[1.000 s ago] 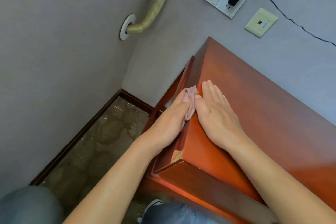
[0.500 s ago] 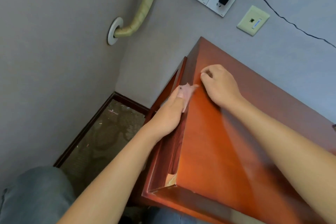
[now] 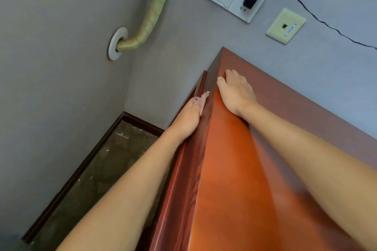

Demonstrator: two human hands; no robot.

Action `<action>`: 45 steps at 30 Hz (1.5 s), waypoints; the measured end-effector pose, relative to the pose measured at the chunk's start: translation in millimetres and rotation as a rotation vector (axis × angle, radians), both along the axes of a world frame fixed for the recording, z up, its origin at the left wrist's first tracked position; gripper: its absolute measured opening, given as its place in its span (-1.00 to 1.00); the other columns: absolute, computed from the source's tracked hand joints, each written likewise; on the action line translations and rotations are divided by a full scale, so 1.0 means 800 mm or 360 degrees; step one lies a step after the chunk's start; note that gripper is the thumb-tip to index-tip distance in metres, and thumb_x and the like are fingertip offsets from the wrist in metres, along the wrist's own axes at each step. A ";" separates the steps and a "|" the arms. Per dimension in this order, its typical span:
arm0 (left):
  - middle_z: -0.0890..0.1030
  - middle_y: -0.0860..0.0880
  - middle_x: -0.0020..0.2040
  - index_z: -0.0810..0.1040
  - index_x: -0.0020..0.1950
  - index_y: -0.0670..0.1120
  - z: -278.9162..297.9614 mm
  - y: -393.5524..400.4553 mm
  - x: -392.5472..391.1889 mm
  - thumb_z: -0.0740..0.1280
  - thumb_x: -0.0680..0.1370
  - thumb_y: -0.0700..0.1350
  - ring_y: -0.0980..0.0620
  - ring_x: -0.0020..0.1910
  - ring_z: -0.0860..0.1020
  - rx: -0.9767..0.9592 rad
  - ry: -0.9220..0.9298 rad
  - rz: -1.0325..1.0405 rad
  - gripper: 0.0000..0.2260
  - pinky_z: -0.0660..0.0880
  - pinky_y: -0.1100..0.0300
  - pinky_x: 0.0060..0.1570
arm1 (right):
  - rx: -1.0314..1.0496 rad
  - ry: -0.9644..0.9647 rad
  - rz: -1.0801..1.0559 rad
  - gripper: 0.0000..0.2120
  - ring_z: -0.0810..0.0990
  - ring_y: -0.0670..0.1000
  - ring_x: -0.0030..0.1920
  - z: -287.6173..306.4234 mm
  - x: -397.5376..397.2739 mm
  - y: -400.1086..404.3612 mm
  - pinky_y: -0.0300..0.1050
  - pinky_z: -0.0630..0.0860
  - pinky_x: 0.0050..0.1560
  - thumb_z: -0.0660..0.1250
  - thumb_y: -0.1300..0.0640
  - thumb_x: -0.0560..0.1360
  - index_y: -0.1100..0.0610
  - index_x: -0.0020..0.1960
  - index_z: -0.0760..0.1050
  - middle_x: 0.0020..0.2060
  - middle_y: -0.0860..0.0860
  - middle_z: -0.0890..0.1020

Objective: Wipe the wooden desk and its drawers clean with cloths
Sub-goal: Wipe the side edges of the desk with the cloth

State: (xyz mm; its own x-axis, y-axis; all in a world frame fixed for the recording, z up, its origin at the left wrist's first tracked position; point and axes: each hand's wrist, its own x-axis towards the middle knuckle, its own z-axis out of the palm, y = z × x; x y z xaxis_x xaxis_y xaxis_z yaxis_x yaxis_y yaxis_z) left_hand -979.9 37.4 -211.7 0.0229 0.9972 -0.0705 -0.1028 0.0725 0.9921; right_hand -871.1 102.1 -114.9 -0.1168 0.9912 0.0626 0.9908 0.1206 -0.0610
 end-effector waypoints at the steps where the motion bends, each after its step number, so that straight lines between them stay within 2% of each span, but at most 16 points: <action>1: 0.37 0.18 0.52 0.36 0.60 0.09 -0.006 0.008 0.000 -0.07 0.76 0.12 0.19 0.53 0.30 -0.0023 0.0016 0.0017 -0.55 0.16 0.20 0.53 | -0.0004 -0.0003 0.0008 -0.35 0.32 0.17 0.47 -0.001 0.001 0.001 0.26 0.29 0.45 -0.17 -0.20 0.58 0.13 0.46 0.33 0.46 0.11 0.39; 3: 0.36 0.08 0.58 0.30 0.63 0.07 -0.001 0.013 0.001 -0.05 0.76 0.13 0.14 0.54 0.31 -0.0036 -0.0006 0.0034 -0.54 0.17 0.16 0.53 | -0.0025 0.0003 0.0021 -0.33 0.29 0.17 0.49 -0.003 0.003 0.004 0.27 0.26 0.47 -0.20 -0.21 0.57 0.12 0.48 0.30 0.48 0.11 0.36; 6: 0.34 0.16 0.58 0.21 0.66 0.17 0.016 0.009 0.006 0.06 0.70 0.21 0.21 0.52 0.32 0.0134 -0.0278 -0.0076 -0.49 0.21 0.16 0.52 | -0.0035 -0.0073 0.0077 -0.43 0.25 0.20 0.51 -0.011 0.012 0.015 0.27 0.24 0.48 -0.06 -0.17 0.62 0.11 0.51 0.23 0.51 0.10 0.31; 8: 0.39 0.23 0.54 0.26 0.64 0.20 0.017 0.023 0.006 0.07 0.69 0.24 0.30 0.48 0.34 0.0230 -0.0253 -0.0084 -0.50 0.20 0.21 0.50 | -0.0014 -0.0109 0.0105 -0.45 0.23 0.20 0.52 -0.014 0.016 0.020 0.27 0.22 0.49 -0.01 -0.15 0.63 0.11 0.53 0.19 0.53 0.09 0.27; 10: 0.42 0.31 0.44 0.32 0.61 0.17 0.003 0.054 0.007 -0.01 0.76 0.13 0.40 0.39 0.36 0.0179 -0.0196 -0.0037 -0.58 0.21 0.32 0.45 | 0.0002 -0.0038 0.0090 -0.37 0.20 0.17 0.55 -0.012 0.014 0.016 0.26 0.19 0.52 -0.15 -0.19 0.60 0.08 0.57 0.18 0.57 0.07 0.25; 14: 0.36 0.18 0.53 0.31 0.62 0.04 -0.003 0.094 0.007 -0.07 0.79 0.01 0.23 0.51 0.29 0.0016 -0.0115 -0.0008 -0.58 0.11 0.29 0.51 | -0.0021 -0.0027 0.0083 -0.37 0.01 0.09 0.63 -0.007 0.010 0.010 0.18 0.03 0.60 -0.17 -0.16 0.66 0.06 0.67 0.00 0.65 0.02 0.05; 19: 0.39 0.43 0.36 0.34 0.57 0.21 0.026 0.068 0.007 0.00 0.79 0.04 0.48 0.34 0.35 0.0194 -0.0254 -0.0146 -0.63 0.20 0.39 0.43 | -0.0027 -0.0075 0.0117 -0.40 -0.01 0.11 0.64 -0.010 0.014 0.010 0.18 0.03 0.60 -0.15 -0.13 0.69 0.07 0.67 -0.03 0.66 0.03 0.03; 21: 0.46 0.41 0.35 0.42 0.50 0.24 0.019 0.072 0.007 0.02 0.78 0.06 0.52 0.32 0.38 0.0254 -0.0345 -0.0157 -0.66 0.25 0.45 0.39 | -0.0044 -0.0102 0.0128 -0.40 -0.03 0.11 0.64 -0.011 0.015 0.010 0.18 0.02 0.61 -0.14 -0.14 0.69 0.06 0.68 -0.05 0.66 0.03 0.00; 24: 0.39 0.39 0.36 0.39 0.55 0.17 0.010 0.111 0.006 -0.01 0.79 0.03 0.61 0.22 0.35 0.0211 -0.0339 -0.0110 -0.63 0.21 0.51 0.33 | -0.0085 -0.0026 0.0068 -0.40 -0.11 0.04 0.65 -0.006 0.012 0.001 0.11 -0.09 0.63 -0.18 -0.15 0.69 0.02 0.68 -0.10 0.66 -0.02 -0.06; 26: 0.37 0.26 0.45 0.36 0.58 0.12 0.012 0.145 0.006 -0.04 0.79 0.01 0.43 0.36 0.37 0.0092 -0.0190 -0.0070 -0.61 0.23 0.46 0.33 | -0.0110 -0.0020 0.0051 -0.40 -0.15 0.00 0.65 -0.002 0.010 -0.005 0.07 -0.13 0.63 -0.19 -0.16 0.69 0.00 0.68 -0.13 0.66 -0.05 -0.09; 29: 0.32 0.00 0.61 0.31 0.63 0.01 0.018 0.191 0.007 -0.07 0.79 0.06 0.04 0.58 0.29 -0.0015 0.0022 -0.0147 -0.56 0.17 0.15 0.58 | -0.0131 -0.0022 0.0054 -0.40 -0.18 -0.03 0.64 0.000 0.008 -0.008 0.06 -0.15 0.64 -0.21 -0.18 0.69 -0.02 0.68 -0.16 0.66 -0.07 -0.13; 32: 0.41 0.00 0.54 0.38 0.59 0.05 0.037 0.213 0.011 -0.01 0.76 0.15 0.04 0.49 0.40 -0.0056 -0.0064 -0.0125 -0.54 0.26 0.03 0.56 | -0.0141 -0.0027 0.0056 -0.40 -0.20 -0.04 0.64 0.001 0.008 -0.008 0.06 -0.15 0.64 -0.21 -0.18 0.68 -0.03 0.68 -0.17 0.66 -0.07 -0.14; 34: 0.52 -0.03 0.42 0.54 0.40 0.05 0.052 0.226 0.014 0.01 0.76 0.08 0.03 0.39 0.49 0.0045 -0.0118 -0.0104 -0.62 0.36 0.00 0.50 | -0.0143 -0.0028 0.0054 -0.40 -0.20 -0.04 0.64 0.002 0.008 -0.009 0.06 -0.15 0.64 -0.22 -0.18 0.68 -0.03 0.68 -0.18 0.66 -0.08 -0.14; 36: 0.57 -0.05 0.33 0.58 0.22 0.05 0.059 0.245 0.015 0.04 0.75 0.13 -0.05 0.34 0.54 0.0030 -0.0079 -0.0083 -0.65 0.40 -0.05 0.46 | -0.0154 -0.0029 0.0049 -0.40 -0.21 -0.05 0.64 0.002 0.007 -0.009 0.06 -0.16 0.63 -0.21 -0.18 0.68 -0.03 0.67 -0.18 0.66 -0.08 -0.14; 40: 0.59 -0.15 0.38 0.51 0.46 -0.09 0.047 0.278 0.013 -0.05 0.70 0.33 -0.12 0.34 0.56 -0.0157 0.0076 -0.0134 -0.35 0.43 -0.02 0.43 | -0.0134 -0.0012 0.0058 -0.39 -0.20 -0.05 0.64 0.004 0.006 -0.009 0.06 -0.15 0.64 -0.21 -0.18 0.67 -0.04 0.67 -0.16 0.66 -0.09 -0.12; 45: 0.65 -0.20 0.23 0.59 0.16 -0.13 0.052 0.300 0.013 -0.04 0.71 0.31 -0.15 0.19 0.63 -0.0330 0.0024 -0.0182 -0.39 0.54 0.02 0.29 | -0.0126 -0.0003 0.0068 -0.39 -0.17 -0.03 0.64 0.005 0.005 -0.009 0.09 -0.10 0.63 -0.18 -0.18 0.67 -0.03 0.68 -0.12 0.66 -0.08 -0.08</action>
